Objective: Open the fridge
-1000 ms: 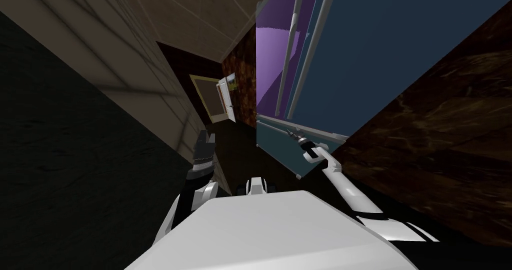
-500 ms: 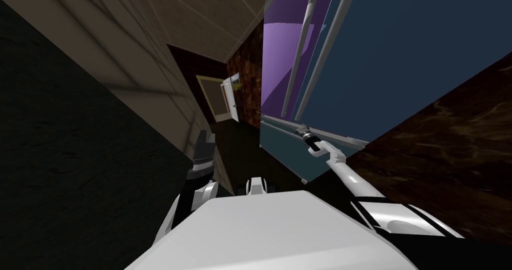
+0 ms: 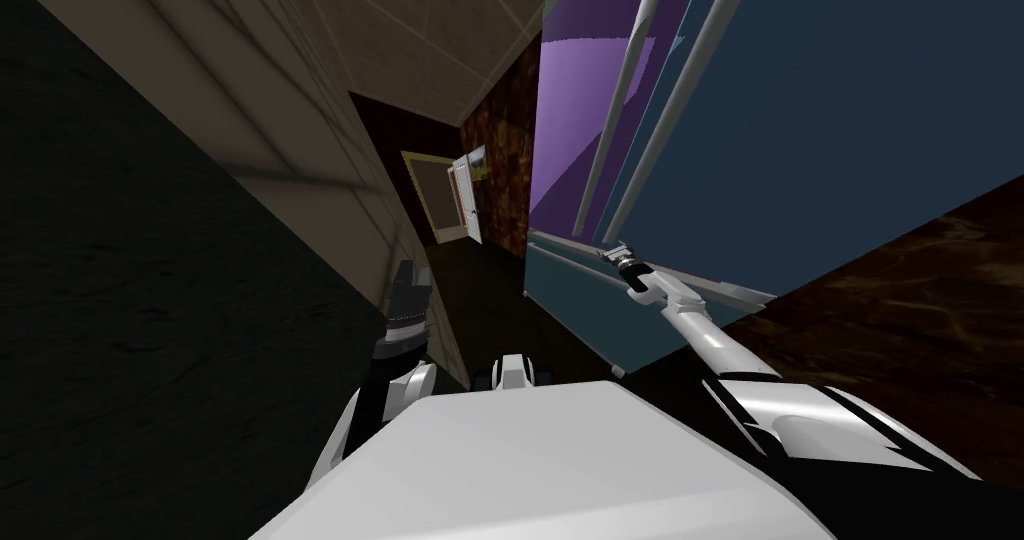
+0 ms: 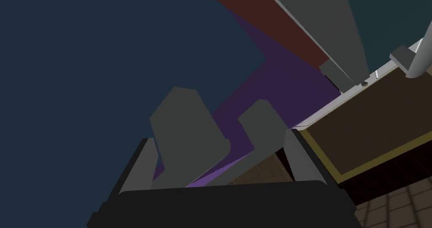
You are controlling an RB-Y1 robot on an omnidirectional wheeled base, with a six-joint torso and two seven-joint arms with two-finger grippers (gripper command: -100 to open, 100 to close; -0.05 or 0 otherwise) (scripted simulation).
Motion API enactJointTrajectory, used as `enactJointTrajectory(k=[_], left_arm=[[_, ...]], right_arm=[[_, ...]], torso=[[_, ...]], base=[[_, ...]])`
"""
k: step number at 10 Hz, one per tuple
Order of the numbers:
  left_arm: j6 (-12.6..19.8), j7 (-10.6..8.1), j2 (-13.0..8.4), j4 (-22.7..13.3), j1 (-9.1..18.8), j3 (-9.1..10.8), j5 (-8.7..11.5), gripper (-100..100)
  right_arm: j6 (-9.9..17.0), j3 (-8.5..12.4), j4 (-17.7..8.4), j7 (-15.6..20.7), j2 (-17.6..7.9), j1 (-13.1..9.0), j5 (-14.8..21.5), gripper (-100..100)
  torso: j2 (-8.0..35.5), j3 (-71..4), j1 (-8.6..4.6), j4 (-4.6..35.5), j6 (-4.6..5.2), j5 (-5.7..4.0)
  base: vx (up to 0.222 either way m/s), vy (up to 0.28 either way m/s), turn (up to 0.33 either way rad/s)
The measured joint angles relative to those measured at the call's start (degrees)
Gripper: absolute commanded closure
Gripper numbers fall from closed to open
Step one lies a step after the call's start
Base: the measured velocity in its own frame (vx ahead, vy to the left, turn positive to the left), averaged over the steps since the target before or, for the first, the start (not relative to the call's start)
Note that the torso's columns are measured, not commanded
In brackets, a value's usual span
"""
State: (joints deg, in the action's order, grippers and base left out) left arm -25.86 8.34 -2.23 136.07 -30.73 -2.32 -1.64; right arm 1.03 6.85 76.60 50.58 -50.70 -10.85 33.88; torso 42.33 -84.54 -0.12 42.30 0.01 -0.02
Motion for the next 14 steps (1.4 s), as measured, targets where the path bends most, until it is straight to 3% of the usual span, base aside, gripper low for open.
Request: enactJointTrajectory(k=[4,5,9,10,12,14], left_arm=[[0.0,0.0,0.0,0.0,0.0,0.0,0.0,0],[0.0,0.0,0.0,0.0,0.0,0.0,0.0,0],[0.0,0.0,0.0,0.0,0.0,0.0,0.0,0],[0.0,0.0,0.0,0.0,0.0,0.0,0.0,0],[0.0,0.0,0.0,0.0,0.0,0.0,0.0,0],[0.0,0.0,0.0,0.0,0.0,0.01,0.0,0]], right_arm=[[2.3,-0.4,-1.2,1.4,-2.9,-1.0,0.8,-100],[2.3,-0.4,-1.3,1.3,-3.0,-1.0,0.7,100],[0.4,-2.0,0.9,0.2,-4.3,-0.5,-0.4,100],[-0.2,-2.6,2.5,-0.3,-4.9,0.2,-1.0,100],[-1.9,-3.6,2.5,-0.4,-4.3,-0.2,-0.9,100],[-3.2,-4.8,4.1,-1.1,-5.1,-0.3,-1.4,100]], torso=[[-0.1,-0.1,0.12,0.0,-0.03,0.03],[-0.1,-0.1,0.14,0.0,0.0,0.02],[0.3,0.2,0.39,0.1,-0.08,0.12],[0.3,0.2,0.35,0.2,-0.01,0.14],[-0.1,-0.1,0.19,0.2,0.1,0.23],[0.3,0.2,0.31,0.2,-0.09,0.17]], base=[[0.021,-0.011,0.038],[0.0,0.0,0.0],[-0.18,-0.068,0.054],[-0.156,-0.048,0.032],[-0.121,-0.057,0.03],[-0.182,-0.063,0.045]])
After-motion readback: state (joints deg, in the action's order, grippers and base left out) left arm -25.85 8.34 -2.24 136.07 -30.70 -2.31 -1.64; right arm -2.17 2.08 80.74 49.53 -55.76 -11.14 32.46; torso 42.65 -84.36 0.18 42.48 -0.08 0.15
